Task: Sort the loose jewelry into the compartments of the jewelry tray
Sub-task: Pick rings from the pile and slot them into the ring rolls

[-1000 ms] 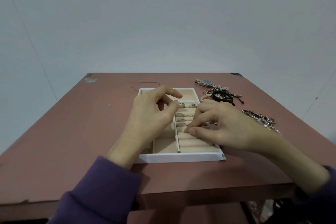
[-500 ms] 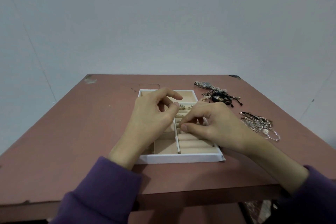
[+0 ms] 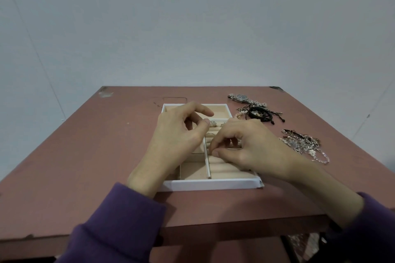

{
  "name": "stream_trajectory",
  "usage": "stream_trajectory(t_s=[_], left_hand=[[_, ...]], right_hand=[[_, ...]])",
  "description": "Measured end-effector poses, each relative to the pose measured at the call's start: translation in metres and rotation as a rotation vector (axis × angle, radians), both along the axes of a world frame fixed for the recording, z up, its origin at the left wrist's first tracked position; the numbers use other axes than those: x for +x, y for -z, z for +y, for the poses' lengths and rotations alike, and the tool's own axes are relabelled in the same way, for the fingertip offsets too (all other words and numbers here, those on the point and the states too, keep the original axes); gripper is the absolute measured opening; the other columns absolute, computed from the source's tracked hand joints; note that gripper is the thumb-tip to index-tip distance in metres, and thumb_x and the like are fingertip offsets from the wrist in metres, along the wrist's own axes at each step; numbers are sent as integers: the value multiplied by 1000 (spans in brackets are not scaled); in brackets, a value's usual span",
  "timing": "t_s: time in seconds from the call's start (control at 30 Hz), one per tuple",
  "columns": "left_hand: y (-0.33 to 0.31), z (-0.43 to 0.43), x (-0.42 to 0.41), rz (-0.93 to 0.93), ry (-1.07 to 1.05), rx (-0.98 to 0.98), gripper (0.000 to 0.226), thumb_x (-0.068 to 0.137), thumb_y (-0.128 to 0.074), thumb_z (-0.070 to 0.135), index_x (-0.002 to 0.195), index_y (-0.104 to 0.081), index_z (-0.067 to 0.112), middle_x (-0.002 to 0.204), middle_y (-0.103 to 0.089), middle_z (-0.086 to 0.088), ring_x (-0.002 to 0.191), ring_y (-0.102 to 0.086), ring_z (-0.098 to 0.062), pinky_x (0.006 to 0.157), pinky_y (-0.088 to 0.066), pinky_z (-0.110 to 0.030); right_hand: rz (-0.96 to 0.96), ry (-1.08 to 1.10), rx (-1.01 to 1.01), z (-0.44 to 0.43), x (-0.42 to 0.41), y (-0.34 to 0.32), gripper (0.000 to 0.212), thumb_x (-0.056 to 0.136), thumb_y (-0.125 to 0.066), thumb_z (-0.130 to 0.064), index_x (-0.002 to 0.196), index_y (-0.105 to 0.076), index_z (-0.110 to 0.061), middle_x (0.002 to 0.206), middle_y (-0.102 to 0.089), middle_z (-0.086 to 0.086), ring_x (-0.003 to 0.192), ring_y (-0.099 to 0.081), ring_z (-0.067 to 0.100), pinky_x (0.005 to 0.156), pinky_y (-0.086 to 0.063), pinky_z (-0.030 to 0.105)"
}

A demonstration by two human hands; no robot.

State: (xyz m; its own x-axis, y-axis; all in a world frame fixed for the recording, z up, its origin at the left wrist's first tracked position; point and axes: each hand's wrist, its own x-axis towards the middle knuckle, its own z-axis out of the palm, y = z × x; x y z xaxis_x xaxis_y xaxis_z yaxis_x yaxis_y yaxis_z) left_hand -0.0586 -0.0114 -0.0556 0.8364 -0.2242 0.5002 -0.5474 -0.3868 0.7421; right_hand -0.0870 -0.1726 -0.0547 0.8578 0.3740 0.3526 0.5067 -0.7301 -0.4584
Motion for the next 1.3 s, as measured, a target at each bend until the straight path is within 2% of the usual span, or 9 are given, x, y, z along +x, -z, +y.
stream_trajectory(t_s=[0.17,0.3,0.43,0.53,0.67,0.8,0.93,1.17,1.3], left_hand=[[0,0,0,-4,-3,8,15,79,-63,13,85,-69,25,63,-63,6,65,-52,-19,56,-38,-14],[1,0,0,-15,-2,10,15,80,-62,13,84,-69,25,63,-63,5,62,-50,-17,55,-37,-12],[1,-2,-1,-10,6,28,15,81,-61,13,84,-69,24,64,-63,4,58,-46,-7,55,-36,-10],[-2,-7,-3,0,26,69,14,82,-60,14,85,-69,25,66,-64,6,60,-49,-3,56,-36,-8],[-10,-30,-8,-15,102,148,14,81,-61,14,82,-71,23,68,-66,4,68,-56,-8,54,-37,-10],[-14,-68,-5,-40,144,269,13,81,-61,18,85,-70,25,70,-64,8,69,-56,-5,61,-38,-14],[-17,-98,9,-67,166,427,15,83,-60,18,91,-70,25,73,-60,12,72,-56,-7,70,-45,-22],[-10,-121,24,-38,211,546,22,80,-58,10,90,-71,24,75,-59,14,66,-51,1,56,-35,-5],[-7,-126,23,-28,289,577,14,80,-64,17,91,-71,24,79,-65,13,77,-59,-5,66,-41,-11]], right_hand=[[-9,-13,-5,0,1,0,10,75,-73,-15,74,-74,-24,63,-54,-17,69,-51,-1,66,-36,10],[3,24,108,-7,-2,-2,8,76,-74,-17,77,-73,-25,68,-59,-9,71,-52,4,65,-37,14],[-23,140,191,-33,-6,-9,7,79,-71,-21,80,-72,-28,77,-63,-8,72,-53,1,65,-38,12],[-55,251,198,-65,-5,-11,10,80,-71,-17,82,-72,-27,72,-61,-12,63,-51,-4,60,-36,9],[-69,424,250,-113,2,-6,18,82,-67,-15,80,-70,-33,74,-66,-4,55,-46,-1,53,-34,11],[-55,525,301,-134,6,11,21,83,-60,-8,88,-72,-24,79,-63,0,55,-45,-2,55,-37,9],[-116,526,201,-139,11,17,27,80,-54,0,86,-73,-19,80,-63,-4,68,-51,-5,62,-36,5],[-90,407,232,-138,4,16,46,73,-48,11,62,-70,-27,74,-56,-9,71,-46,3,66,-32,19],[-72,360,177,-133,2,16,46,75,-50,10,62,-72,-28,78,-58,-4,77,-47,6,67,-33,14]])
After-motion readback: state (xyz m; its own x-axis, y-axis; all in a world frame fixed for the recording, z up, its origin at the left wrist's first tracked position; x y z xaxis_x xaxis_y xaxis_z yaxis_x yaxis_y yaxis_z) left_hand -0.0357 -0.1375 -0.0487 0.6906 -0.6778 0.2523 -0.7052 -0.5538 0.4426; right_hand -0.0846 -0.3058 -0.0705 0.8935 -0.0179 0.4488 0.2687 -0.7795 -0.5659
